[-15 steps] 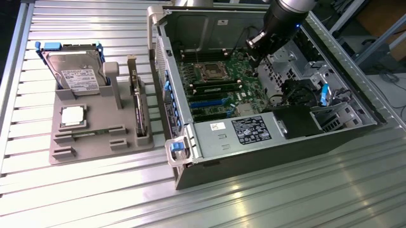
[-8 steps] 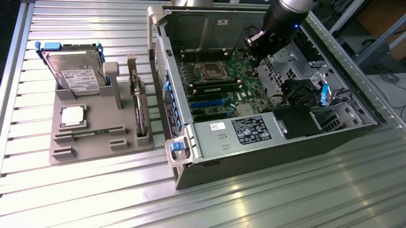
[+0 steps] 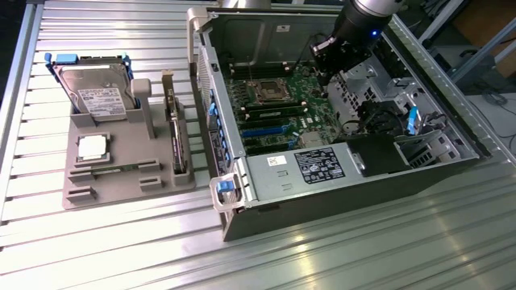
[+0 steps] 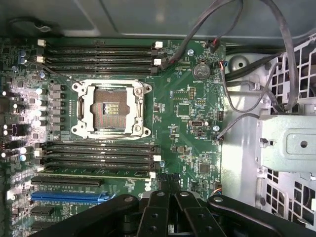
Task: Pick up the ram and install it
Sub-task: 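Press down the ram until it locks into place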
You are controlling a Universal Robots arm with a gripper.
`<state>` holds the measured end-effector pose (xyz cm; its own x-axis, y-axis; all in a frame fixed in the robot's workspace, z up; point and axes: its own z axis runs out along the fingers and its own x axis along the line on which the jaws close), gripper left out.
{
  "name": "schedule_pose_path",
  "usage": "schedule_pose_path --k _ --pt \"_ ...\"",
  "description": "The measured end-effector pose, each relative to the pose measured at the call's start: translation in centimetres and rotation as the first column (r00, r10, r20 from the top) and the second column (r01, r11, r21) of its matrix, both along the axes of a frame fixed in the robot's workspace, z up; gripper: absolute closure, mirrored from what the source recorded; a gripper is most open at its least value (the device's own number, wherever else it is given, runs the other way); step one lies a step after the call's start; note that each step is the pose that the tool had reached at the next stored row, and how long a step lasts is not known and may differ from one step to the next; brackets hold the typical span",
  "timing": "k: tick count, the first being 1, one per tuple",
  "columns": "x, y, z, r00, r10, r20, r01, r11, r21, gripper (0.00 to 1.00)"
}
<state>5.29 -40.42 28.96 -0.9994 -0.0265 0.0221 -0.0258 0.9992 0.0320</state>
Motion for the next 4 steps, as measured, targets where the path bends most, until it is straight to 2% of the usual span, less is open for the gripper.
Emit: schedule_pose_path --k 4 --pt "0.00 0.00 0.00 1.0000 0.000 0.0000 0.000 1.0000 0.0000 0.89"
